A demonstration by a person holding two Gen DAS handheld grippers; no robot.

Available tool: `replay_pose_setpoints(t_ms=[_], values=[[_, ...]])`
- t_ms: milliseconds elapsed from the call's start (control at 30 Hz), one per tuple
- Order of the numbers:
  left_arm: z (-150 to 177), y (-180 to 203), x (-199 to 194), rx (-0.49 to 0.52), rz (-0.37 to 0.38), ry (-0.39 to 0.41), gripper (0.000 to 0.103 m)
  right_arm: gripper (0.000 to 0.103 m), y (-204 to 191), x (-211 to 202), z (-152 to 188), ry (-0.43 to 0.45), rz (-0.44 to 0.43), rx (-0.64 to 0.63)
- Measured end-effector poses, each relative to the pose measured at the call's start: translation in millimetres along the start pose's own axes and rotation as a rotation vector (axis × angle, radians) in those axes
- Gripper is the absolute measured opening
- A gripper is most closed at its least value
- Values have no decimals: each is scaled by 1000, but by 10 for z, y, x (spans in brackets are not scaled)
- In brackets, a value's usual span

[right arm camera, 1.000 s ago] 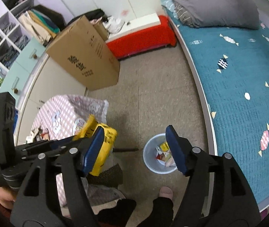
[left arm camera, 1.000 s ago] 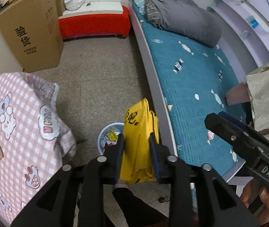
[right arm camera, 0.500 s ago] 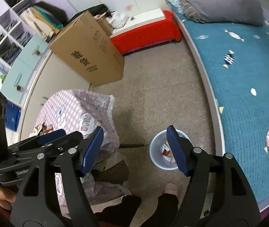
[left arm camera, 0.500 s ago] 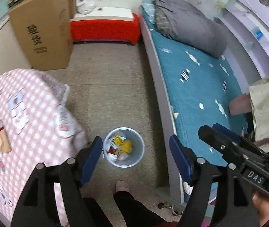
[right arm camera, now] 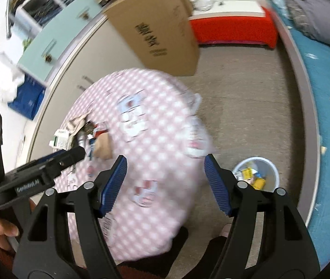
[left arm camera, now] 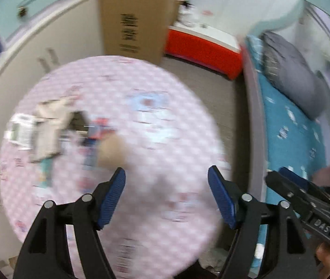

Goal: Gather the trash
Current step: 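Move both tools back toward the table, then grasp the folded newspaper with the left gripper while the right grasps the beige cloth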

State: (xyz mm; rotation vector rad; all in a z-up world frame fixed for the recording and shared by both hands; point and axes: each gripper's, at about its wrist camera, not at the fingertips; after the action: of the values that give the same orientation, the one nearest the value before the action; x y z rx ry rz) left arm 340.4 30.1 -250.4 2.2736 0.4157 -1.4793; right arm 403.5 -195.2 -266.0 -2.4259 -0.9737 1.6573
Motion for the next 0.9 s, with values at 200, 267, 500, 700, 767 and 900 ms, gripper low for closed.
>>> replay_pose_setpoints(t_ms=[200, 267, 500, 700, 767, 900], values=[[-208, -991, 213, 28, -197, -7, 72, 68, -675, 581, -24, -50, 0, -48], [-259, -1200, 348, 46, -228, -33, 72, 68, -842, 785, -16, -69, 10, -50], [-303, -1547, 782, 116, -247, -120, 72, 68, -1160, 1324, -11, -126, 68, -74], [-330, -1569, 974, 220, -305, -124, 72, 68, -1293, 1664, 3, -185, 99, -113], [-357, -1563, 992, 243, -301, -123, 61, 63, -1336, 1739, 11, -198, 96, -131], [-432, -1594, 975, 225, -250, -133, 37, 39, -1379, 1874, 25, -235, 87, -154]])
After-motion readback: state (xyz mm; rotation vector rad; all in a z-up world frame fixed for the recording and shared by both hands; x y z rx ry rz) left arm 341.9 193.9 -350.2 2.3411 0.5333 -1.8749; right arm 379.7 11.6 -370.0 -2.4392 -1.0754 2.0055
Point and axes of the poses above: each gripper's, at about its wrist camera, not at the fingertips, and x roughly the way its jaws point, y to its right, z to its underside, and after that the axes turned 4 degrees about -x, right-handed
